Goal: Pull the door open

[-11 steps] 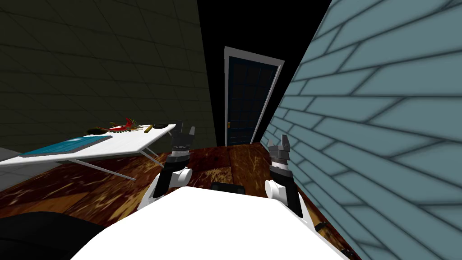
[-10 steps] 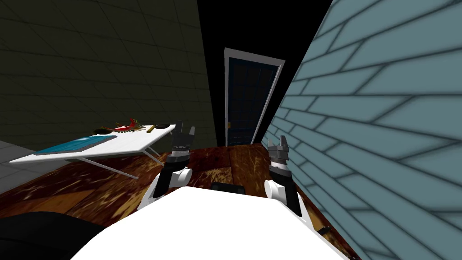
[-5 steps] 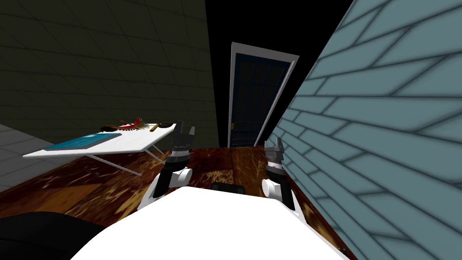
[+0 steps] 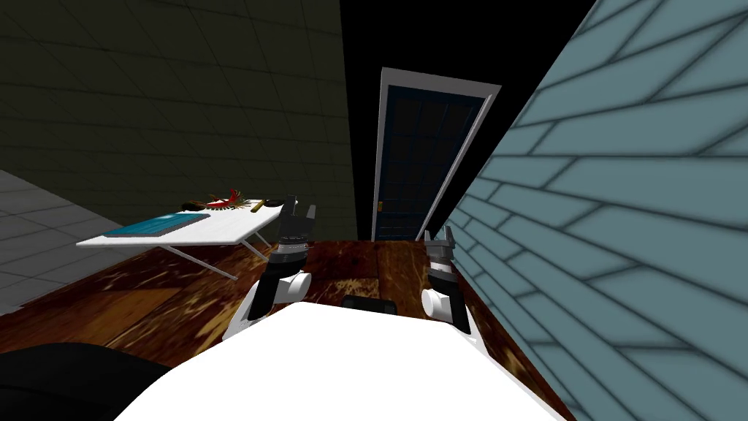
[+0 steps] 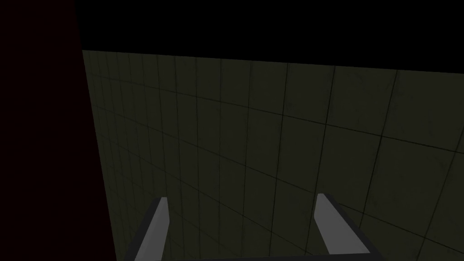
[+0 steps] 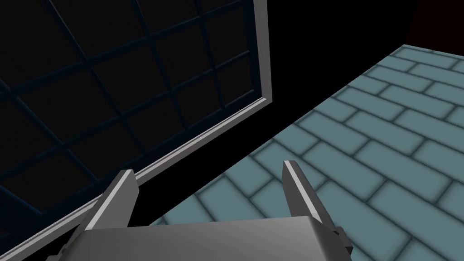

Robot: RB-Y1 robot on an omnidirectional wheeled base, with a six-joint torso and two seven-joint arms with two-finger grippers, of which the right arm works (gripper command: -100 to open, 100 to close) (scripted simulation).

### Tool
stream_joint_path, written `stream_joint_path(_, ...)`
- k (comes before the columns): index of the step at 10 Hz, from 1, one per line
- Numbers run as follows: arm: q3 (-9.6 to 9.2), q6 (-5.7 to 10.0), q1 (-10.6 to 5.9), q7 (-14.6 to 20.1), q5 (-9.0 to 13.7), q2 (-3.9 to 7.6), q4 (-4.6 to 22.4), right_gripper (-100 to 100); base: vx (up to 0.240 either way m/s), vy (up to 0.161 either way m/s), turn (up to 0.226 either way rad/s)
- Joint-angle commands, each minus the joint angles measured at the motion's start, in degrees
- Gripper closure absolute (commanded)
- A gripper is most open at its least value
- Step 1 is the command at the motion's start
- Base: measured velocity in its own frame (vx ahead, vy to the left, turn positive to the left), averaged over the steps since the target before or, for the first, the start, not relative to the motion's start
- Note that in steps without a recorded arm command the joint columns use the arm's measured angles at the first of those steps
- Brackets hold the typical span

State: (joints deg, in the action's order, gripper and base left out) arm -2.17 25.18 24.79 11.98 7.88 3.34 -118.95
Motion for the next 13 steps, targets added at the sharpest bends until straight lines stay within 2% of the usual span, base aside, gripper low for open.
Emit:
stream_joint_path(1,-0.1,0.92,-0.86,1.7,1.2,0.38,2.4,-100,0.087,0.0,0.102)
stream_joint_path(13,-1.82,7.67,-6.73,15.6,11.6,2.64,20.7,-100,0.1,-0.004,0.136)
